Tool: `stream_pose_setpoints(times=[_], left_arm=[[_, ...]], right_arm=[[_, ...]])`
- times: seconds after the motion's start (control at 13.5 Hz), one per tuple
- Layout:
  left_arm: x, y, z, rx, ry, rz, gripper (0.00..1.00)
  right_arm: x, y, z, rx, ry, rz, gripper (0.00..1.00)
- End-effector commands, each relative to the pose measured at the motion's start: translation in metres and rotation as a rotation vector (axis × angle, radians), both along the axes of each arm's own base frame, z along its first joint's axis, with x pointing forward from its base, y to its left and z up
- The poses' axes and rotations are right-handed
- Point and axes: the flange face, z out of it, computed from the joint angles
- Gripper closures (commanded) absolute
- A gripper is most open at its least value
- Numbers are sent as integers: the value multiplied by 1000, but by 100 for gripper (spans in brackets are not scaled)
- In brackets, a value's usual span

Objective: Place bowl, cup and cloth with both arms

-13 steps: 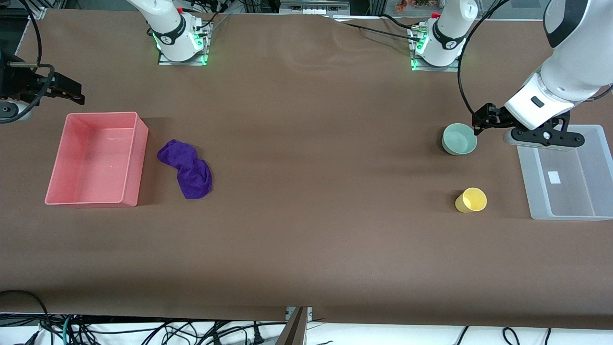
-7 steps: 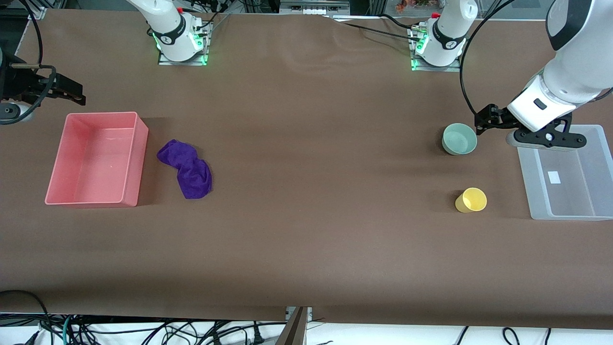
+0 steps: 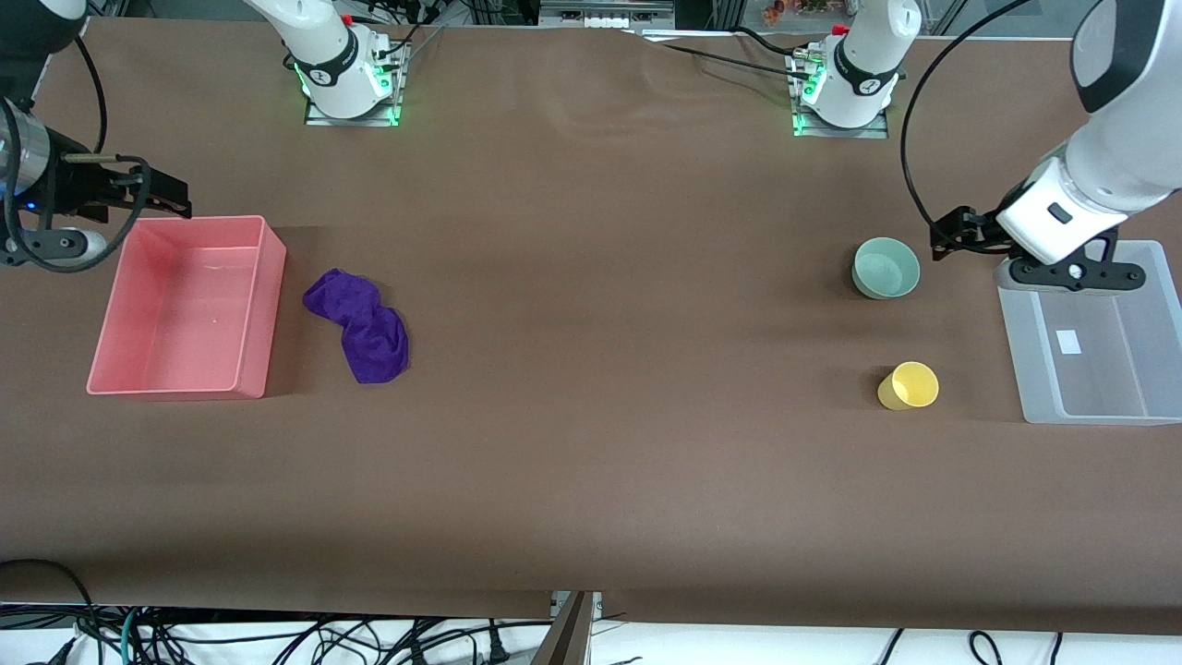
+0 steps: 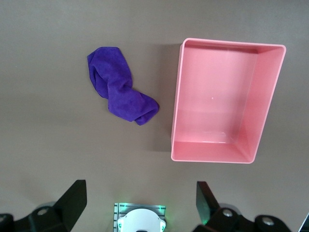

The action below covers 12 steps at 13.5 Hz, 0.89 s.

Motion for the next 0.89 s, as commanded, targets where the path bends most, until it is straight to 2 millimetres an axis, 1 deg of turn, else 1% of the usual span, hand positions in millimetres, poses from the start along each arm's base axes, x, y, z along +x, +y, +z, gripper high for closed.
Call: stream_pose_setpoints(times=[0.0, 0.07, 0.15, 0.22, 0.3, 0.37, 0.45, 0.59, 0.67, 0.74, 0.82], left_arm=[[-4, 22, -9, -1, 29, -13, 0], [-4, 34, -22, 11, 40, -19, 0], [-5, 43, -39, 11, 42, -32, 0], [-8, 48, -59, 3, 50, -75, 0], [-13, 51, -85, -8, 65, -134, 0], [-20, 56, -109, -19, 80, -179, 0], [-26, 65, -129, -28, 79, -209, 0], [-44, 74, -171, -48, 83, -298, 0], [-52, 89, -189, -56, 64, -328, 0], [-61, 98, -207, -60, 45, -349, 0], [-71, 99, -224, -61, 34, -358, 0]], right_arm=[[13, -3, -22, -4, 41, -2, 0], [19, 0, -37, -7, 59, 0, 0], [28, 5, -58, -5, 80, 2, 0], [37, 9, -83, 8, 105, -2, 0], [47, 19, -110, 20, 117, 5, 0], [50, 24, -139, 18, 117, 13, 0], [50, 23, -170, 18, 106, 11, 0], [37, 17, -241, 23, 49, 6, 0], [25, 17, -274, 26, 20, 9, 0], [11, 25, -303, 30, -6, 23, 0], [0, 31, -323, 38, -27, 35, 0]])
